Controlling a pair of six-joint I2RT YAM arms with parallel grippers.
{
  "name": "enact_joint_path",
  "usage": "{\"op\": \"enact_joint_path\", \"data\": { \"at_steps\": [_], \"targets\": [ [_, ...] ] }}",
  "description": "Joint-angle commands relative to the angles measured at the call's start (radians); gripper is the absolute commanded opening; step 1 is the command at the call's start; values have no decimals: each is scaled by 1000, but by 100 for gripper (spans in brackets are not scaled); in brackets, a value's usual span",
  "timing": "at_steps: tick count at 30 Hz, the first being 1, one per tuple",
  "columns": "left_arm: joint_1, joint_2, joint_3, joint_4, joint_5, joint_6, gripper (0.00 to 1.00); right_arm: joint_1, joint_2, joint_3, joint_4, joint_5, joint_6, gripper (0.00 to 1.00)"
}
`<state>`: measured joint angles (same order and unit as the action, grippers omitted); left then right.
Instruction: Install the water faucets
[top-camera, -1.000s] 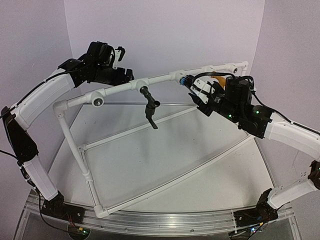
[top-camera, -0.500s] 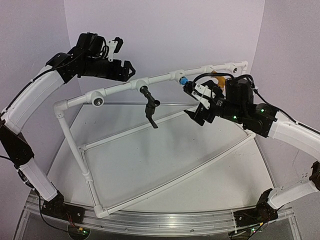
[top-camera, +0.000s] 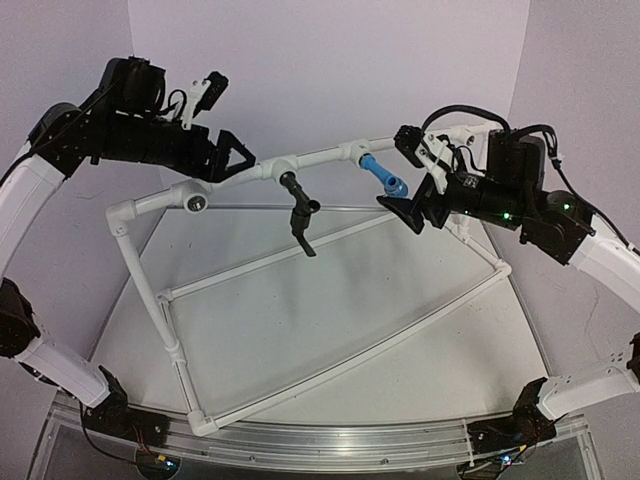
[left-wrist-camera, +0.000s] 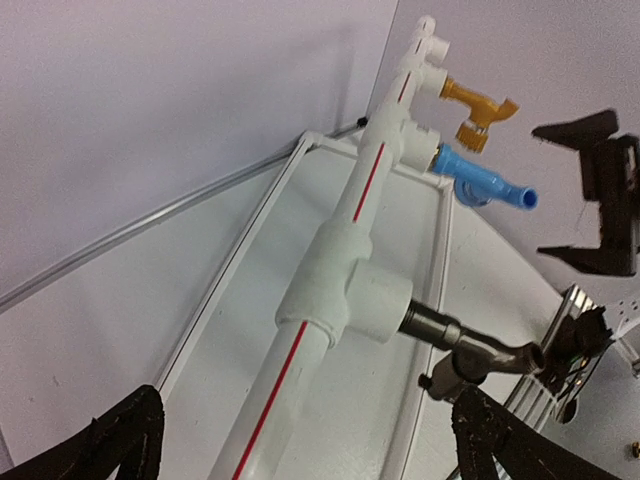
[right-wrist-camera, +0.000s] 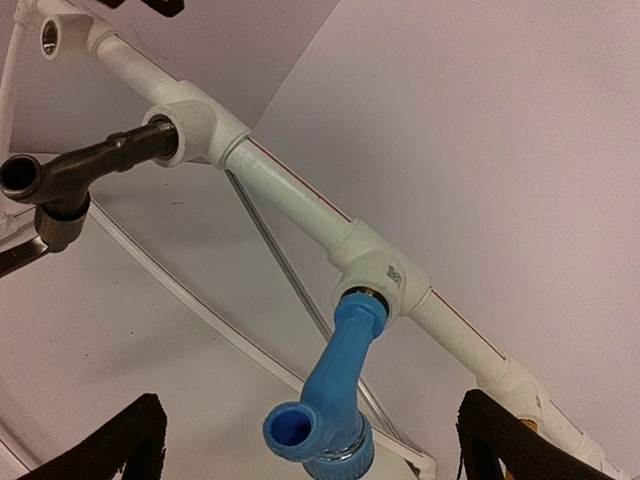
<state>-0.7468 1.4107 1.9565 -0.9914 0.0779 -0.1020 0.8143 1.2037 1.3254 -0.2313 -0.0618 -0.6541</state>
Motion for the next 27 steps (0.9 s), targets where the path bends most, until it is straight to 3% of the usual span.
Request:
{"op": "enact_joint_path", "data": {
  "at_steps": [1,5,12,27],
  "targets": [
    [-68,56,53,-226,-242,32,100,4,-10,52,-20,3,84,98],
    [-83,137,100,-296,-436,49,100,4,-6,74,-22,25,130,98],
    [-62,186,77,-137,-645,192,100,2,-9,82,-25,57,196,98],
    [204,292,32,218,-537,365,100,-32,-18,77,-31,62,266,98]
  ]
}}
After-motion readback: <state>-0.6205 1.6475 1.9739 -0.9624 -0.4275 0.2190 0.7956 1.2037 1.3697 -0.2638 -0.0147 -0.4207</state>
